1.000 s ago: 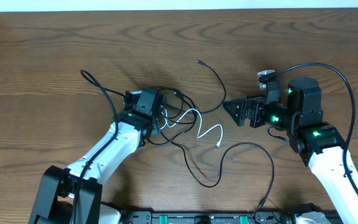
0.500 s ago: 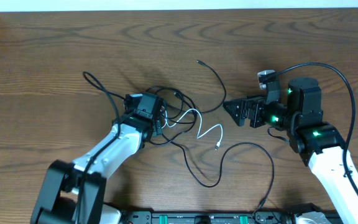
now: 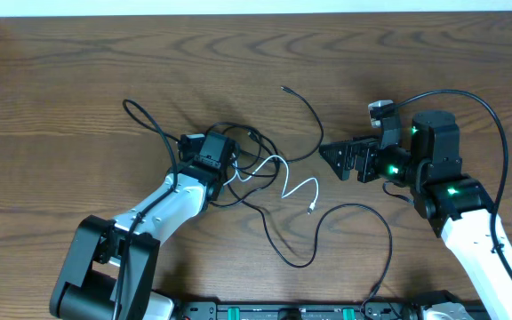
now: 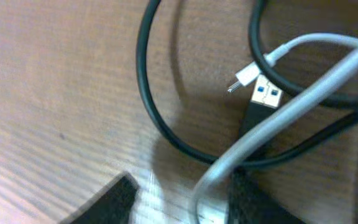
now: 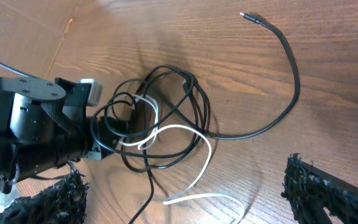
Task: Untangle cables
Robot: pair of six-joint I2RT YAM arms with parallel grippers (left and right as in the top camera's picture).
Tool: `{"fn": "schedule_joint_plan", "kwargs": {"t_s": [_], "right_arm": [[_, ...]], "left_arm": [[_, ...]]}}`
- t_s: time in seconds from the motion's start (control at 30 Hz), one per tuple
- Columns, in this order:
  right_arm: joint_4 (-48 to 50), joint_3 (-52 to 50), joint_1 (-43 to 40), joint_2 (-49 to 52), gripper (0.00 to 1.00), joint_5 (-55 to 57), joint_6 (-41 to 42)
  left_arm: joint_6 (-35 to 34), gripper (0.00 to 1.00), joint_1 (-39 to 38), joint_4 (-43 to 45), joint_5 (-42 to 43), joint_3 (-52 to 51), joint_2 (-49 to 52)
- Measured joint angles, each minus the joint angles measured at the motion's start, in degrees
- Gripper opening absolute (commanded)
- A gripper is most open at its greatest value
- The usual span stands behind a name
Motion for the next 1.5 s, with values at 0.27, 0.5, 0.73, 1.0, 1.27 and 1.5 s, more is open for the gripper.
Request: {"fn": "schedule_joint_plan", "kwargs": {"t_s": [0.27,0.5,0.73,1.0,1.27,1.5], "right_arm": [[0.0,0.0,0.0,0.0,0.99,0.0,0.0],[0.0,0.0,0.0,0.0,0.99,0.0,0.0],[0.0,0.0,0.0,0.0,0.99,0.7,0.0],[0.0,0.0,0.0,0.0,0.99,1.0,0.0],[0.0,0.0,0.0,0.0,0.99,1.1,0.0],[0.2,0.0,0.0,0.0,0.99,0.8,0.0]], "left_arm": [[0.0,0.07,0.0,0.1,-0.4,0.0,0.0],[0.0,0.07,0.0,-0.1,-1.2,0.0,0.0],[0.1,0.07,0.0,-3.0,-13.3,0.0,-2.6],[2.0,0.07,0.0,-0.7,-23.5,0.4,-18.0],[2.9,0.08,0.0,3.0,-23.8,0.4,-32.7],[3.1,0.08,0.0,4.7,-14.4,0.5,-40.1]]}}
